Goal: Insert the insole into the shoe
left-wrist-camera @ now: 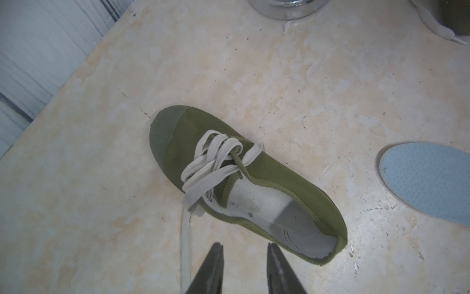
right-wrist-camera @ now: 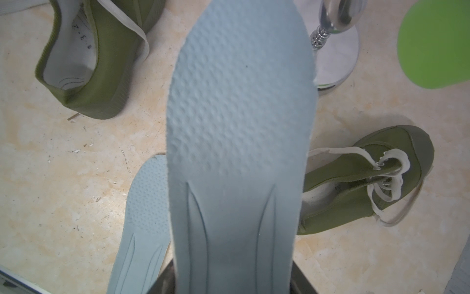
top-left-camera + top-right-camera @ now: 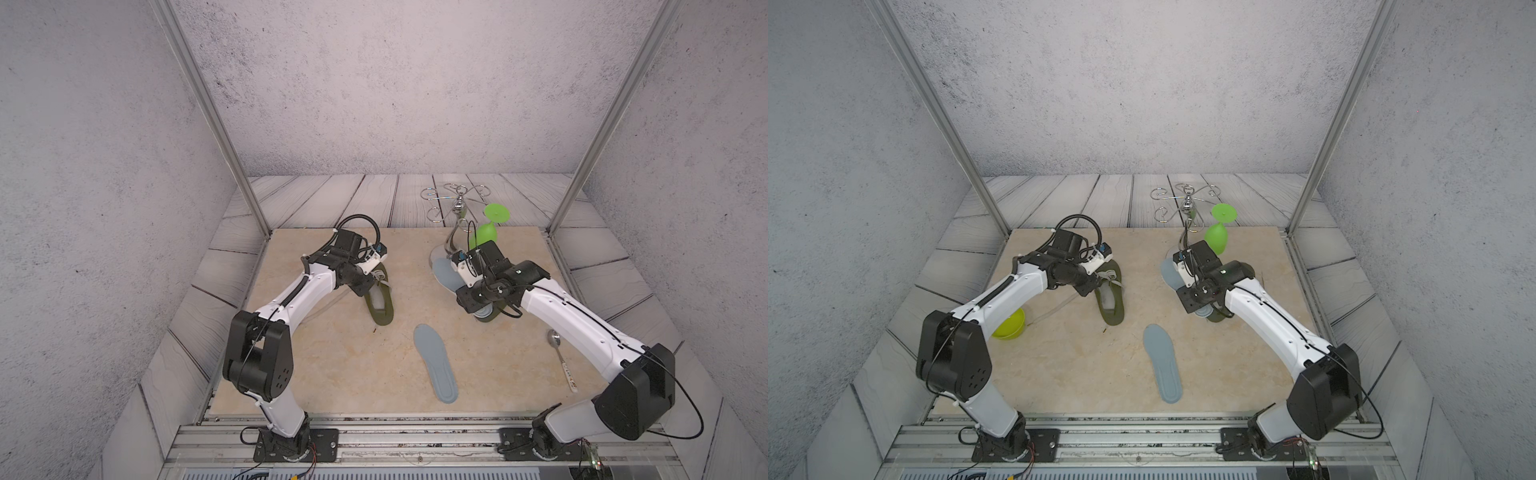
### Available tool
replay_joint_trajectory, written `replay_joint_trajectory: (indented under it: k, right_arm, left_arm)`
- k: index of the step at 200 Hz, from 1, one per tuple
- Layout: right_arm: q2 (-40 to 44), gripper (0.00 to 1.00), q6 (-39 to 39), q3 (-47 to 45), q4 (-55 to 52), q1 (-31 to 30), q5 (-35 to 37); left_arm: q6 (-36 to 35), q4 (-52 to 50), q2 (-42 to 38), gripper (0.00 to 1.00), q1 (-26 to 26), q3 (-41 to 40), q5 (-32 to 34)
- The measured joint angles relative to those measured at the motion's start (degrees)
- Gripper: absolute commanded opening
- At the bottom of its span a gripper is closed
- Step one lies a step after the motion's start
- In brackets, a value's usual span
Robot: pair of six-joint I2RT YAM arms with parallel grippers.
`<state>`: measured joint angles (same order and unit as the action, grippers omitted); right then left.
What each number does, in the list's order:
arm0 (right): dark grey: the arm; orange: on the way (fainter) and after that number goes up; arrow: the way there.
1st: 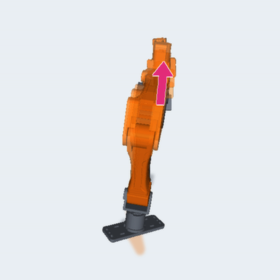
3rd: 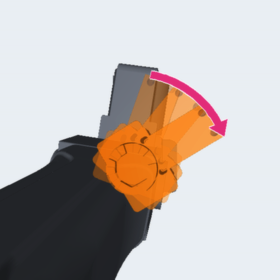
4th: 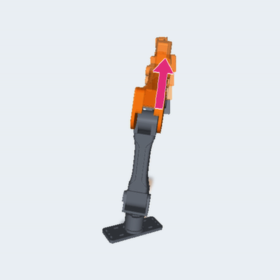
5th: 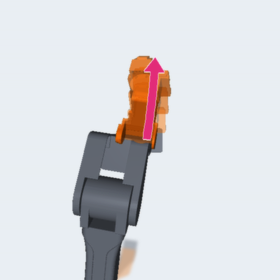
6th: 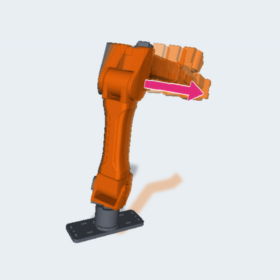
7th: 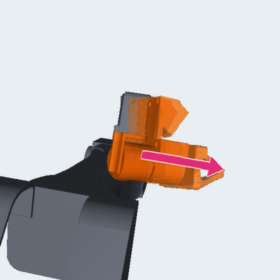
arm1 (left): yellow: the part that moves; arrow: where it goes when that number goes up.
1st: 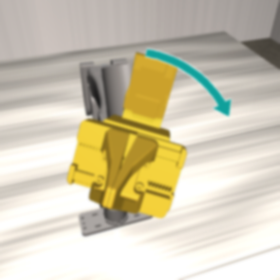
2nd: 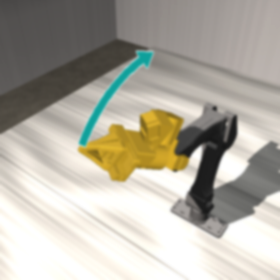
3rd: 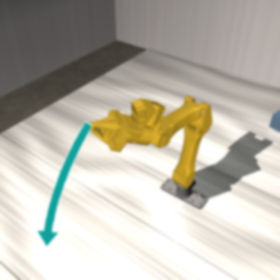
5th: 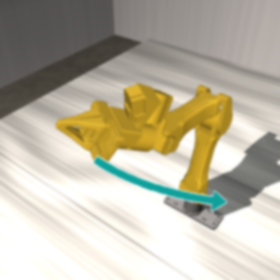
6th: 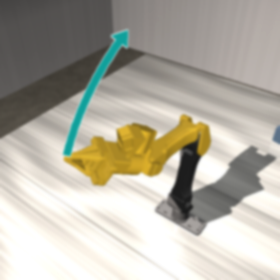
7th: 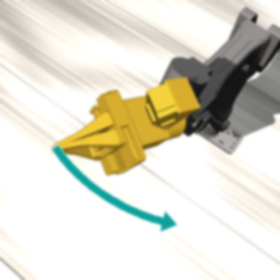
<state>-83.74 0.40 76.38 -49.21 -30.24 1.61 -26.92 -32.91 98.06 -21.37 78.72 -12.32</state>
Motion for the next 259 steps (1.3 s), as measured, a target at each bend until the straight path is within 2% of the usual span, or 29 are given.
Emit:
replay_joint_trajectory:
  k: [78, 160, 227, 259]
  right_arm:
    - [-0.1, 0.53, -1.4, 0.2, -0.2, 1.7, -0.8]
    - [-0.4, 0.53, -1.9, 1.3, -0.3, 2.4, -1.7]
    - [-0.6, 0.53, -2.2, 2.1, -0.5, 3.1, -2.0]
    - [-0.6, 0.53, -2.4, 2.1, -0.5, 3.1, -2.2]
  left_arm:
    - [-8.7, 1.9, 3.1, 0.28, -0.2, 0.2, -0.8]
    - [-11.8, 7.9, 6.1, 0.31, -1.6, 0.1, 4.7]
    - [-12.7, 7.9, 8.3, 0.35, -2.6, 0.1, 6.7]
    - [-13.0, 8.4, 8.5, 0.34, -3.3, 0.1, 8.5]
